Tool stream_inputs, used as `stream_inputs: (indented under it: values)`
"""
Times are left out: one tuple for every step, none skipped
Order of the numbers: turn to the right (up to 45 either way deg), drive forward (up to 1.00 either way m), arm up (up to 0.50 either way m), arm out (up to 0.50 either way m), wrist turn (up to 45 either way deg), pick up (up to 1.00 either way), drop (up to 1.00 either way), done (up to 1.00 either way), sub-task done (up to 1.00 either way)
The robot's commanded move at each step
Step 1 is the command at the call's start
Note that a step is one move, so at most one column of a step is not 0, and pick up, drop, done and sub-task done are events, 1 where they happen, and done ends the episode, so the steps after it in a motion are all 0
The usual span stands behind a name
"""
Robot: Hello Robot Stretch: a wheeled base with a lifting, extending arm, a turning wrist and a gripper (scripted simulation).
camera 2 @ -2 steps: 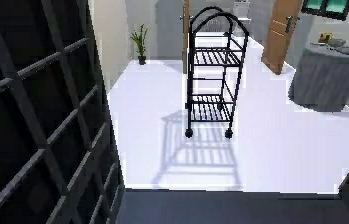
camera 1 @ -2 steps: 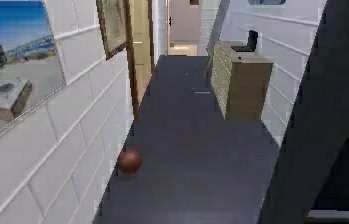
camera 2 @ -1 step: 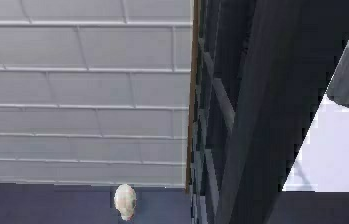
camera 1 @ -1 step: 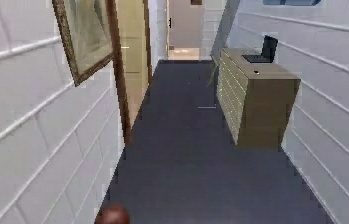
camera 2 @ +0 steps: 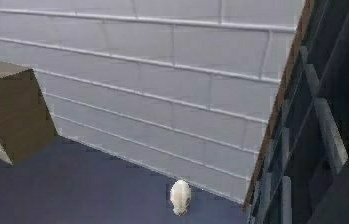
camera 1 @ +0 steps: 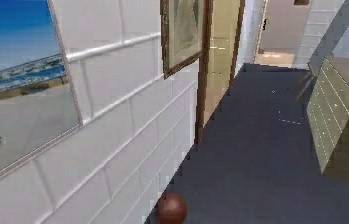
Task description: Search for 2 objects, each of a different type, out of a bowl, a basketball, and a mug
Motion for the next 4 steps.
stream_inputs:
  values:
    - [0.0, 0.00, 0.00, 0.00, 0.0, 0.00, 0.00, 0.00, 1.00]
    - [9.0, 0.00, 0.00, 0.00, 0.0, 0.00, 0.00, 0.00, 0.00]
    - [0.0, 0.25, 0.00, 0.00, 0.0, 0.00, 0.00, 0.00, 0.00]
    - [-45.0, 0.00, 0.00, 0.00, 0.0, 0.00, 0.00, 0.00, 0.00]
